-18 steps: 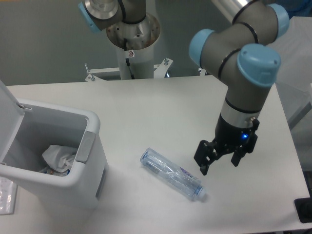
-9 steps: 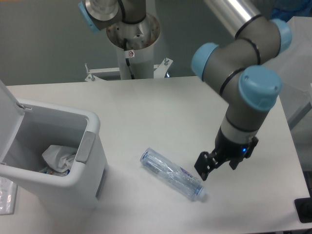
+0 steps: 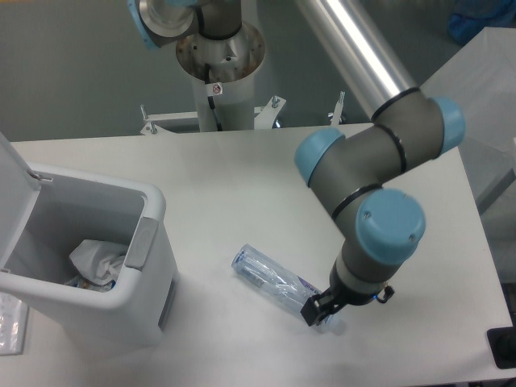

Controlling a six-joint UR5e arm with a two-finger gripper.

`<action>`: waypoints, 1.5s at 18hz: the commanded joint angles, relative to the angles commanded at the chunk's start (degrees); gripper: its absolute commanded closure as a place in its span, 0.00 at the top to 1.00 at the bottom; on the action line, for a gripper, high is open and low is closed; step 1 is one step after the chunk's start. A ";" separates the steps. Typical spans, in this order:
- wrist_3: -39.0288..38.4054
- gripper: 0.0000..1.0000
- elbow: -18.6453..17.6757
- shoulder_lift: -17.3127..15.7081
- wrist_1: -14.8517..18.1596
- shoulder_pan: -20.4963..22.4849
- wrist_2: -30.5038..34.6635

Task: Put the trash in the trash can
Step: 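Rotate the wrist and lower the gripper onto the bottle cap end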

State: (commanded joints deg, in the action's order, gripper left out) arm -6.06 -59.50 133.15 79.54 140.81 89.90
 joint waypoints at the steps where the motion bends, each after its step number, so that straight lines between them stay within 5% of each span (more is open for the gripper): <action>1: -0.70 1.00 0.44 0.62 0.00 -0.18 0.71; 23: -11.26 0.97 0.35 6.86 -0.53 -1.94 9.77; 27: -12.58 0.87 0.27 7.30 -0.53 -2.11 11.26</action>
State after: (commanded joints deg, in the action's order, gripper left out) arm -18.63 -59.24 140.45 79.01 138.69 101.16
